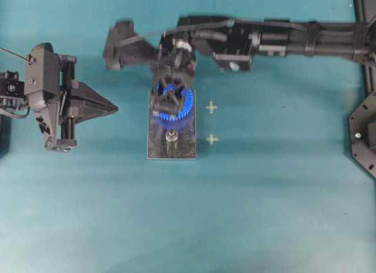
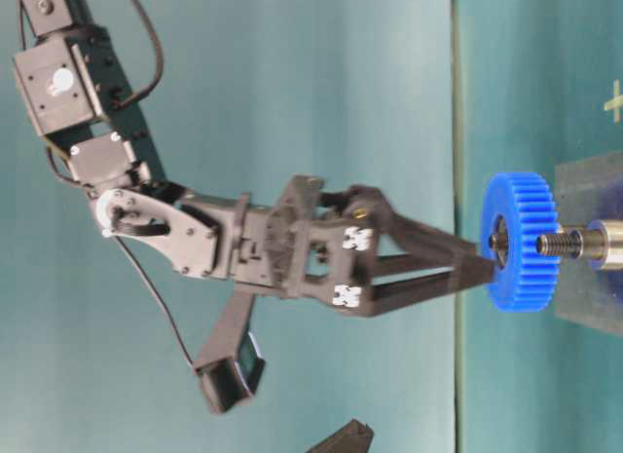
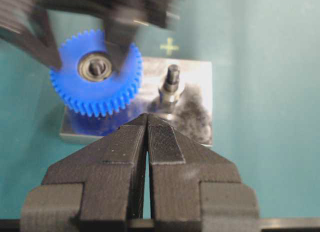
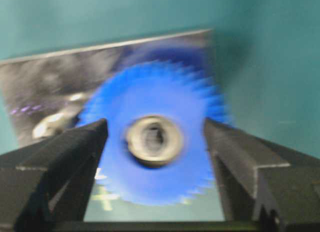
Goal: Fit the large gear onto the shaft.
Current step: 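Push the gear down onto the upper shaft with the right gripper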
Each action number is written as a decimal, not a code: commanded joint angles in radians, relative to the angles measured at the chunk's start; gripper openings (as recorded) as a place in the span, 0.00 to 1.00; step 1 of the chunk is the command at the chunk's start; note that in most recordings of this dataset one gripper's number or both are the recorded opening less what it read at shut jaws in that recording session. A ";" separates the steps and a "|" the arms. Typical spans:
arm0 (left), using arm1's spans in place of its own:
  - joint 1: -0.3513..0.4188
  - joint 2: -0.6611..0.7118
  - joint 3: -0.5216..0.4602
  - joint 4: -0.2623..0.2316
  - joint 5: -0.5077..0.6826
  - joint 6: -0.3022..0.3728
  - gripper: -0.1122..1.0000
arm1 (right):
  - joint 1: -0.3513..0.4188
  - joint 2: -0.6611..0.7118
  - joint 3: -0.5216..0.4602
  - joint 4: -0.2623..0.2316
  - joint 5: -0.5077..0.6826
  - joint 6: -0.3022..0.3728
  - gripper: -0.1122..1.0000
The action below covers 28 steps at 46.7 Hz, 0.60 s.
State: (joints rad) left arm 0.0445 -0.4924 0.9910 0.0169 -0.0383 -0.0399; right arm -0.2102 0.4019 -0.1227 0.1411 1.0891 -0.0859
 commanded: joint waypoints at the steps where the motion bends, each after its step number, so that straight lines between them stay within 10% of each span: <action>1: 0.000 -0.011 -0.015 0.002 -0.008 -0.002 0.10 | 0.005 -0.020 -0.023 0.000 0.014 -0.011 0.84; 28: 0.002 -0.014 -0.009 0.002 -0.009 -0.002 0.10 | 0.011 -0.002 -0.025 0.002 0.012 -0.009 0.84</action>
State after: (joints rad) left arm 0.0445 -0.4970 0.9925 0.0169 -0.0383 -0.0399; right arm -0.2025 0.4280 -0.1319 0.1396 1.0968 -0.0859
